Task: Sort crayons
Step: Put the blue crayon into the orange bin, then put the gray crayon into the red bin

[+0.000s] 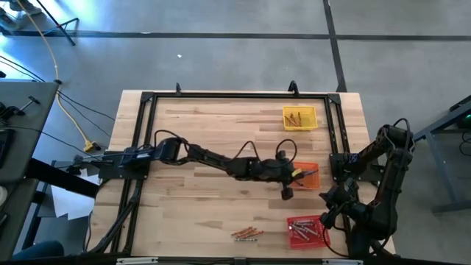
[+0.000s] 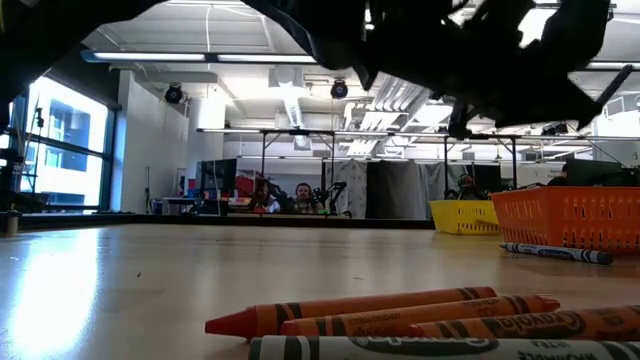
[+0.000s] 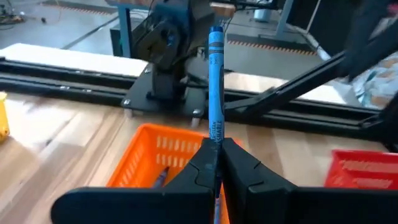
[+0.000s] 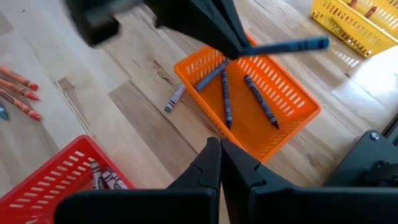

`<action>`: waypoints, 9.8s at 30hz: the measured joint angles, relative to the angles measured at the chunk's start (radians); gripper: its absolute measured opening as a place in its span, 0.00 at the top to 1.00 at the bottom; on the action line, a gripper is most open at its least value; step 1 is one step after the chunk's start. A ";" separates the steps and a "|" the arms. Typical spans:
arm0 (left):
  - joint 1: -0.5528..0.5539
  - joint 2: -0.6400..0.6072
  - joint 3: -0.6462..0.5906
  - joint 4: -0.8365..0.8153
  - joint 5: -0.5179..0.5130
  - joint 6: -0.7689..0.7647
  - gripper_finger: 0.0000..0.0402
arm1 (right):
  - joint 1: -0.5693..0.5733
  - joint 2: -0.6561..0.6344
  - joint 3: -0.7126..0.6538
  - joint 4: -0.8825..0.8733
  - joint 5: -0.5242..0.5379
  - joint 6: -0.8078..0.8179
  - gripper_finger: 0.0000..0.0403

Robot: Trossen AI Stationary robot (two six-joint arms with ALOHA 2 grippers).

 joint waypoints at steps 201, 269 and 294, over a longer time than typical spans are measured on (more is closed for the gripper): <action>-0.705 -0.332 0.007 -1.582 -0.708 -0.724 0.76 | -0.797 0.297 -0.102 0.766 -0.604 -0.492 0.70; -0.705 -0.332 0.007 -1.582 -0.680 -0.718 0.76 | -0.780 0.201 -0.057 0.747 -0.567 -0.662 1.00; -0.586 -0.332 0.007 -1.584 -0.854 -0.875 0.76 | -0.303 -0.203 -0.055 0.774 -0.395 -0.491 1.00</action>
